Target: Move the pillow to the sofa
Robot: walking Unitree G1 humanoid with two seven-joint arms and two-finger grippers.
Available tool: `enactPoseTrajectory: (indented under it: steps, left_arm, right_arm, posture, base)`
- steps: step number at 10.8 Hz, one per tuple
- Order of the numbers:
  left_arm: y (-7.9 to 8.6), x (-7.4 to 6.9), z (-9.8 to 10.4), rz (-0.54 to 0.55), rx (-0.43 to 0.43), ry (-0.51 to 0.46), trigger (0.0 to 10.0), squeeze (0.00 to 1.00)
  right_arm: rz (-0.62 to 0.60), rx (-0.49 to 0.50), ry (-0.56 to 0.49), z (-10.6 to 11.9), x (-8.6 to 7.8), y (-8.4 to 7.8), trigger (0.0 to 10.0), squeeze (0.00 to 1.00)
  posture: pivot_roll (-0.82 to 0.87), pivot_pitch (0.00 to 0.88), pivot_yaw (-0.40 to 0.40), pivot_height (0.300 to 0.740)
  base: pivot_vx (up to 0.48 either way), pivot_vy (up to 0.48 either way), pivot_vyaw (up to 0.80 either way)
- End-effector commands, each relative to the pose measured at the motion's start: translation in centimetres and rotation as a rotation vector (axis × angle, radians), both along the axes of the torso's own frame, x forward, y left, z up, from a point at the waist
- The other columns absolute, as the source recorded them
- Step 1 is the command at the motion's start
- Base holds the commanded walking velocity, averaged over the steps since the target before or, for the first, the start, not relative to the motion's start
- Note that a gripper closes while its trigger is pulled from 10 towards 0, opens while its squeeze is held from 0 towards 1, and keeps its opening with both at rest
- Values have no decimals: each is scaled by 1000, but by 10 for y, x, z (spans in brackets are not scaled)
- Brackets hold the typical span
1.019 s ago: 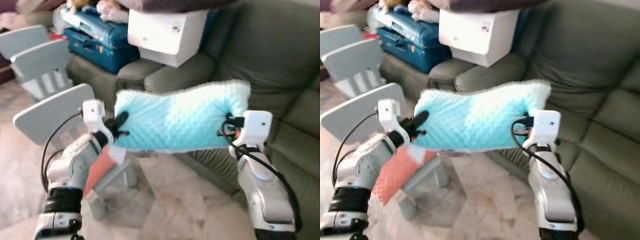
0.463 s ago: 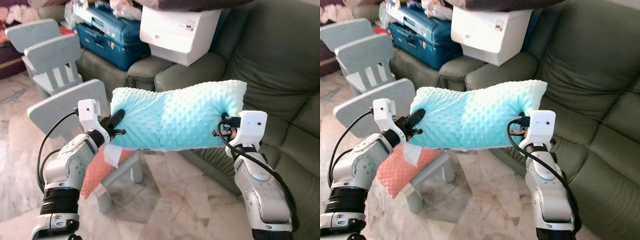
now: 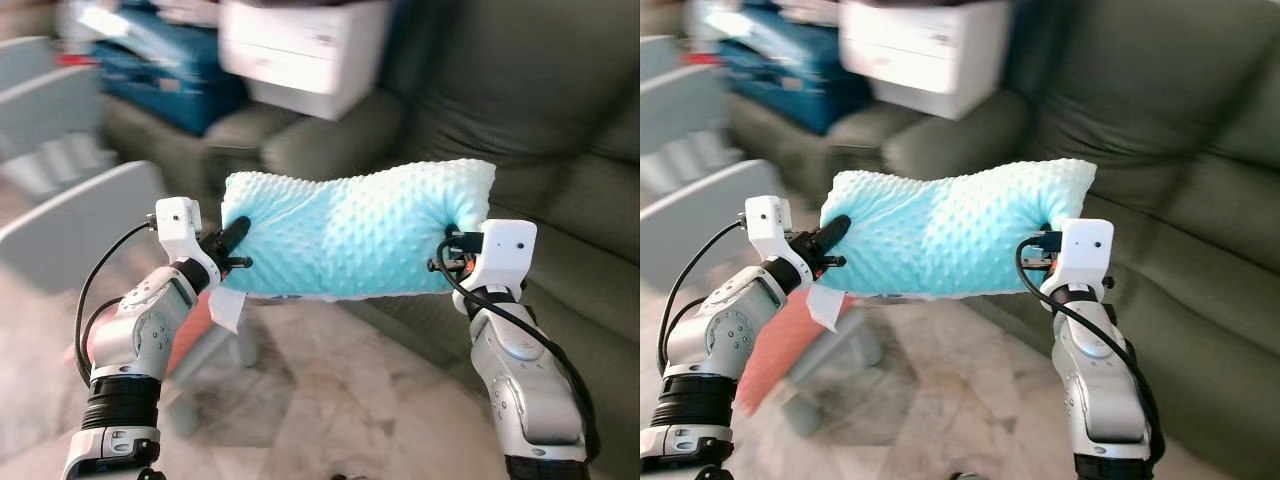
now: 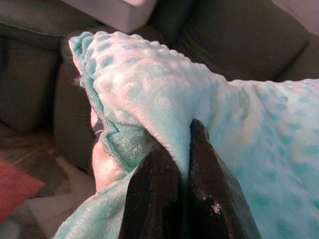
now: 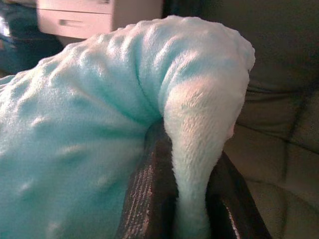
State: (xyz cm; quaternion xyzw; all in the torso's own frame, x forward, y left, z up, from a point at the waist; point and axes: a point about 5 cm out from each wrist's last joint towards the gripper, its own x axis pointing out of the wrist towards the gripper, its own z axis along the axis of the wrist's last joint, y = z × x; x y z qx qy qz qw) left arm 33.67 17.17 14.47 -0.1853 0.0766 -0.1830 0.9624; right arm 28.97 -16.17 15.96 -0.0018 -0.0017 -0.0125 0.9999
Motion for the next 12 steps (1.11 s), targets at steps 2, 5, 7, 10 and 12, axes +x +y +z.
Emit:
enactPoseTrajectory:
  steps: [2, 5, 7, 10, 12]
  left_arm:
    - [3, 1, 7, -2, -10, -38, 10000, 0]
    - [2, 1, 8, -4, -17, -41, 10000, 0]
    - [2, 0, 8, -8, -22, -41, 10000, 0]
    - [0, 0, 7, -18, -30, -44, 10000, 0]
    - [-1, -1, 7, -22, -34, -43, 10000, 0]
  right_arm:
    - [-20, -7, -4, 2, 1, -4, 10000, 0]
    - [-22, -10, -3, 2, 1, -4, 10000, 0]
    - [-22, -11, -3, 2, 1, -4, 10000, 0]
    - [-23, -13, -1, 2, 0, -5, 10000, 0]
    - [-21, -15, -1, 2, 0, -4, 10000, 0]
  posture:
    - [-111, 69, -50, 740]
    - [-110, 72, -52, 740]
    - [-110, 73, -53, 740]
    - [-113, 74, -55, 740]
    - [-113, 75, -57, 740]
  base:
    - [0, 0, -772]
    - [0, 0, -775]
    - [0, 0, -775]
    - [0, 0, -773]
    - [0, 0, -772]
